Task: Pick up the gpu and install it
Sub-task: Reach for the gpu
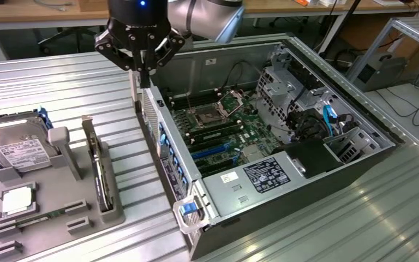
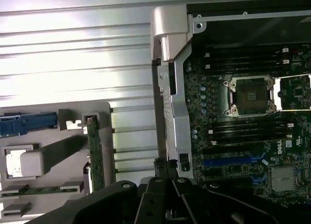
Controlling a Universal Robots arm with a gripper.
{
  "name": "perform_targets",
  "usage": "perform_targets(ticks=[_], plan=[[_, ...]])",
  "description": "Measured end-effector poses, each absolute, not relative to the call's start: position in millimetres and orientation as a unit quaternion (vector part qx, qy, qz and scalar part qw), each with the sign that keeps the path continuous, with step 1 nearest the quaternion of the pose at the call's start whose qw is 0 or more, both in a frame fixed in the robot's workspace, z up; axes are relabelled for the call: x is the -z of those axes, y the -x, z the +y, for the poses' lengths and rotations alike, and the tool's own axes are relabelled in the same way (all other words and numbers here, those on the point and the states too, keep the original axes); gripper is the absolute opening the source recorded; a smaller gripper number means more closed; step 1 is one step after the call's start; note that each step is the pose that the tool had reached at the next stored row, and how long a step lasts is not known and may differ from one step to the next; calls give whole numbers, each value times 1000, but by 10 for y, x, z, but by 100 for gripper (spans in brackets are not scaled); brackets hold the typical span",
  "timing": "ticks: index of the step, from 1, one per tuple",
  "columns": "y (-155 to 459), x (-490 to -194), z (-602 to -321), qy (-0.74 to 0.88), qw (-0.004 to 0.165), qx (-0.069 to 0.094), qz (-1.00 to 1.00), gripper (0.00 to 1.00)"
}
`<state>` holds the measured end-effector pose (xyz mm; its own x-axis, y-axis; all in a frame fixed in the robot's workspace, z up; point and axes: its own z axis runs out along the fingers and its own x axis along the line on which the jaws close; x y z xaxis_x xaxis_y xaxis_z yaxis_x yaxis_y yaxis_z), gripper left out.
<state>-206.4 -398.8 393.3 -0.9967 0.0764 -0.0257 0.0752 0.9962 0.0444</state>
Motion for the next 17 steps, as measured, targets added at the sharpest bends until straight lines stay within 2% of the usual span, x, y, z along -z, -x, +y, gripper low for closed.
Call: perform_targets(ticks=[17], plan=[[2635, -3930, -3989, -38, 14, -22, 999, 11]])
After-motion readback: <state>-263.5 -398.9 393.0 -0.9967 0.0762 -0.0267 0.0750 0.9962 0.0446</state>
